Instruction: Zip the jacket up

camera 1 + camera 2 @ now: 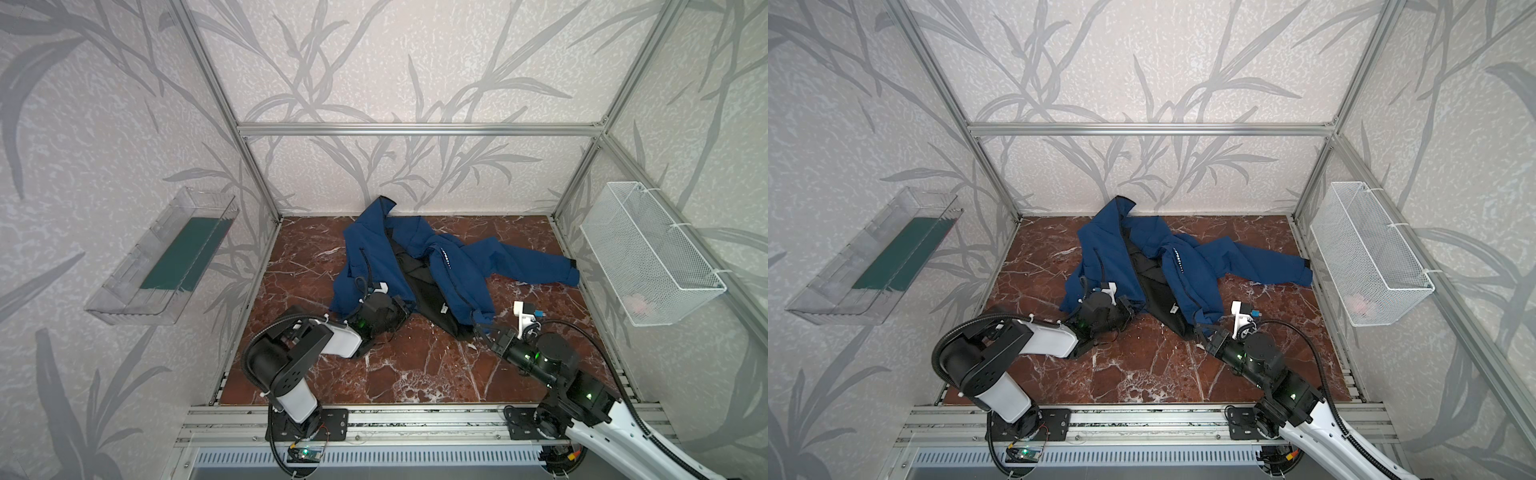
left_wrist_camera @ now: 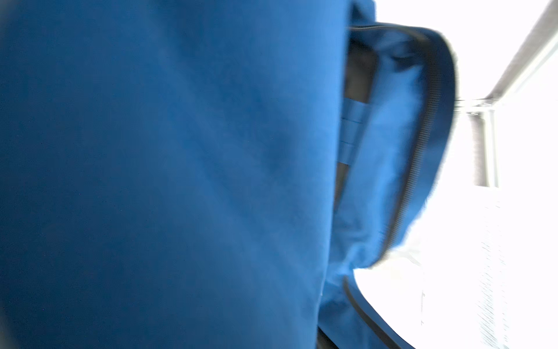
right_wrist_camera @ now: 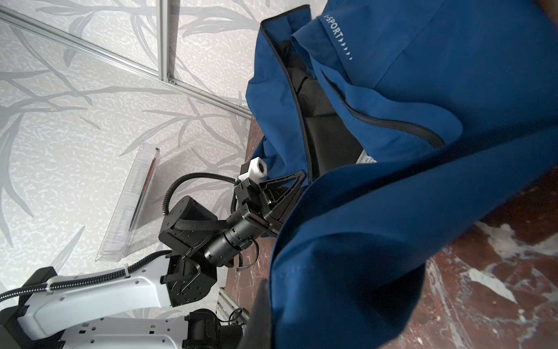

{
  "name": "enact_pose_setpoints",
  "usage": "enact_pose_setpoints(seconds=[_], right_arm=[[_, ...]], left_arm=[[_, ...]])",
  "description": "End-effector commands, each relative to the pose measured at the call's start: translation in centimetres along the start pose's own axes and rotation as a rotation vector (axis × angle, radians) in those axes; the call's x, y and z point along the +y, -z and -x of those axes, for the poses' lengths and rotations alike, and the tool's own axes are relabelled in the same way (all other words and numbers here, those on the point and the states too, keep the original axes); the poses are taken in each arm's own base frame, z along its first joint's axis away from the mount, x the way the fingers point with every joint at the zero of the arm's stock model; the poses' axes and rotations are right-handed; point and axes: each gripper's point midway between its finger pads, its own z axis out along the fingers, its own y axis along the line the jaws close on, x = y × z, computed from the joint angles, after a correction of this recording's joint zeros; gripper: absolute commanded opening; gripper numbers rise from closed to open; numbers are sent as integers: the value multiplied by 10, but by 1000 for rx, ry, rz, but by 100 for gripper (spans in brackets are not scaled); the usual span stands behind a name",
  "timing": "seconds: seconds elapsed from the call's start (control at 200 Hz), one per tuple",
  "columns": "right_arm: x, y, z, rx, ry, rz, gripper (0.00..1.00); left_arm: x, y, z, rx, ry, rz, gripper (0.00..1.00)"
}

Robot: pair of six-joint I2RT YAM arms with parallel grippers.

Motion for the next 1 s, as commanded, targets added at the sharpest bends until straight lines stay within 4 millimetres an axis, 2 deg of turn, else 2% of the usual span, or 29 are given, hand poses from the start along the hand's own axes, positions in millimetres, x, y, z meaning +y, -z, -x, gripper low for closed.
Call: enact_pose_setpoints(seconds=[0.0, 0.12, 0.235, 0.325, 0.39, 0.535, 0.665, 0.82, 0.995], right_arm=[[49, 0, 18, -65, 39, 186, 0], [95, -3, 36, -130, 89, 350, 0], [158, -2, 52, -151, 179, 492, 0], [207, 2, 62, -158, 243, 602, 0], [238, 5, 70, -172, 289, 671, 0], [295, 19, 86, -236, 367, 827, 0], [327, 26, 96, -286, 384, 949, 0], [350, 26, 101, -323, 394, 1040, 0], [359, 18, 105, -358, 397, 1074, 0]], left_arm=[[-65, 25, 4, -16, -64, -184, 0], [-146, 65, 13, -71, -205, -366, 0], [-223, 109, 23, -160, -360, -560, 0], [-268, 139, 26, -213, -457, -693, 0], [-290, 155, 27, -249, -511, -765, 0], [-328, 190, 32, -351, -567, -905, 0], [-354, 218, 37, -437, -612, -999, 0], [-370, 238, 42, -524, -636, -1078, 0], [-379, 255, 45, -609, -655, -1142, 0]])
